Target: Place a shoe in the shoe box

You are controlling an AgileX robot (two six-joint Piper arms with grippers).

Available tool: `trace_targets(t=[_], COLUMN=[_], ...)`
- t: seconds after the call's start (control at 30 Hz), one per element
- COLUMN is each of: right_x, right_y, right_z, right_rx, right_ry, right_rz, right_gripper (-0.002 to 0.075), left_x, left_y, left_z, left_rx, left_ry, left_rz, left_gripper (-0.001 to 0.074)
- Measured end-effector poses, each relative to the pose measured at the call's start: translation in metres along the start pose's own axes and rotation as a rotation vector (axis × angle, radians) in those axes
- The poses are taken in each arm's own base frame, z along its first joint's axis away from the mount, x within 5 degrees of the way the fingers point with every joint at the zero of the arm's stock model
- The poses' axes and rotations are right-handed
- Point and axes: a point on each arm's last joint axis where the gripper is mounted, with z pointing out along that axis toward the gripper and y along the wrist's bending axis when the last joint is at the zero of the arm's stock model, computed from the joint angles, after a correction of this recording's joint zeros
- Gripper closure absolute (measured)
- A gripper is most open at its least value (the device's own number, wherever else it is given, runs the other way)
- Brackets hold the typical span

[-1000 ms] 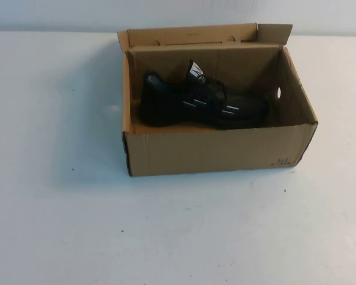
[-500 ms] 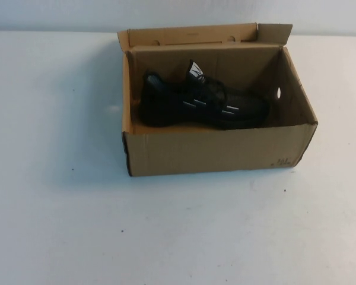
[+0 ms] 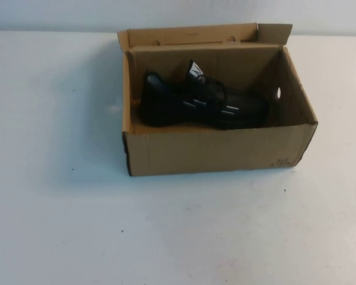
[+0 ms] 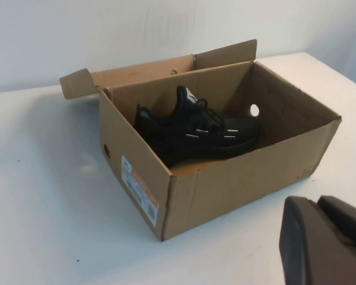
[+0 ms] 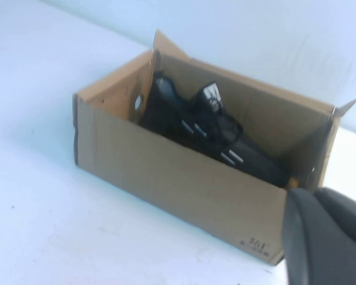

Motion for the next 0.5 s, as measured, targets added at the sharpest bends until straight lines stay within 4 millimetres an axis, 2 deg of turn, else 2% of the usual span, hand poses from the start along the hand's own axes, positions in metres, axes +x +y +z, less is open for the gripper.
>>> trace_targets(t=[0.5], right_x=[0.0009], right_y=[-0.0002], right_z=[0.0006], right_rx=[0.003], right_ry=[-0.006], right_rz=[0.002], right_gripper=[0.0742], left_x=[-0.0006], left_y=[-0.0013], left_z=[0.0], left_rx=[0.014], left_ry=[-0.007], left_rz=[-0.017], left_gripper=[0.0736])
